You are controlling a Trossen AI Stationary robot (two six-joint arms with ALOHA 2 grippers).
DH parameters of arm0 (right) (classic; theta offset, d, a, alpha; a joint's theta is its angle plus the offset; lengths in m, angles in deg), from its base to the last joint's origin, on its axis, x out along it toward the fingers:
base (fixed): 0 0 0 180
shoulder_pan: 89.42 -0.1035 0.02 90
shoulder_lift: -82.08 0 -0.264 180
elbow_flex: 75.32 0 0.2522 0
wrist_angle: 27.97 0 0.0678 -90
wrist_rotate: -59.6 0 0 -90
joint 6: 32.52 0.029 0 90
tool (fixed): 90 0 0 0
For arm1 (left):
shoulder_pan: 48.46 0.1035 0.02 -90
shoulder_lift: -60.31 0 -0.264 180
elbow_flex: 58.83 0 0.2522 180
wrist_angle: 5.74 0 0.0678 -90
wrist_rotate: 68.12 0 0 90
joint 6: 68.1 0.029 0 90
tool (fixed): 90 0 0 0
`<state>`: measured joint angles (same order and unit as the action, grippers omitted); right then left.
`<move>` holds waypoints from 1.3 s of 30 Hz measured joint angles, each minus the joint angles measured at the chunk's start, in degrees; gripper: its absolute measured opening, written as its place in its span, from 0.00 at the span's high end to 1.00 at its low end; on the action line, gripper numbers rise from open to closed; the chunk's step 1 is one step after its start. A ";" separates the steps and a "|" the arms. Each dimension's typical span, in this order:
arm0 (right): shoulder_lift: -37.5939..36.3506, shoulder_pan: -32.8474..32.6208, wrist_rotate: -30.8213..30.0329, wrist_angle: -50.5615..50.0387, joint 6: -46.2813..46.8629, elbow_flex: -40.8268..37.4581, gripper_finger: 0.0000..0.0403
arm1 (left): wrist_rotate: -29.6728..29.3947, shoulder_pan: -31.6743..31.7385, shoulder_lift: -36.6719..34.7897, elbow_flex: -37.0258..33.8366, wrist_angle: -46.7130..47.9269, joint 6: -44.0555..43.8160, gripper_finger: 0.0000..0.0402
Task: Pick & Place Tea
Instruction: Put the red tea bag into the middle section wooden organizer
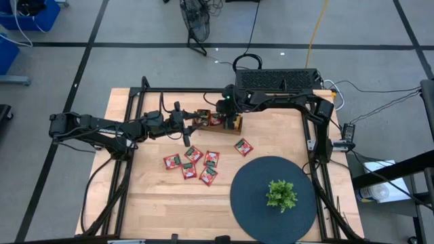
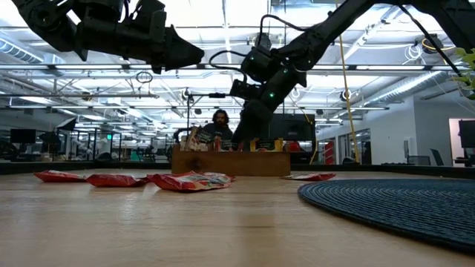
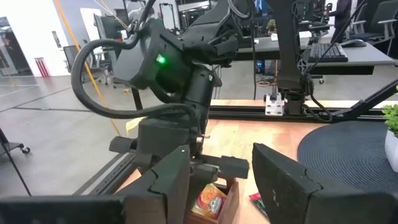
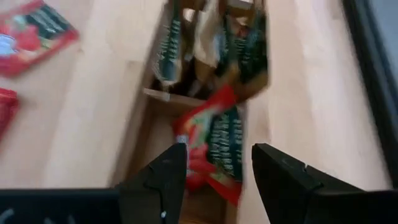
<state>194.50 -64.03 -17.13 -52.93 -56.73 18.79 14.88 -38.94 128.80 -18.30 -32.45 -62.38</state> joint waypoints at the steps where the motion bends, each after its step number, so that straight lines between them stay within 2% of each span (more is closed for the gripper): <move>1: 0.00 0.00 0.58 0.04 0.46 -0.01 0.58 | 0.00 -0.01 -0.01 0.00 0.00 0.00 0.56; 4: 0.04 0.00 0.60 0.09 0.89 -0.02 0.60 | 0.00 0.00 -0.01 0.00 0.00 0.00 0.57; 7: 0.02 0.00 0.60 -0.21 0.95 -0.02 0.66 | 0.02 0.00 -0.01 0.00 0.00 0.00 0.58; 17: 0.02 0.02 2.06 -0.35 0.49 -0.13 0.96 | 0.04 -0.01 0.00 0.00 0.00 0.00 0.60; 22: -0.19 -0.70 0.81 -0.47 0.61 -0.13 1.00 | 0.04 0.01 -0.01 0.00 0.00 0.00 0.57; 30: -1.36 -5.03 -14.71 -0.96 8.32 -0.13 1.00 | 0.07 0.01 -0.01 0.00 0.00 0.00 0.56; 39: -1.36 -9.56 -32.74 -1.18 9.09 -0.15 1.00 | 0.07 0.01 -0.01 0.00 -0.02 0.00 0.59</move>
<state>193.15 -73.59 -49.87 -54.11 -47.65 18.64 14.94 -38.94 128.80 -18.30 -32.47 -62.38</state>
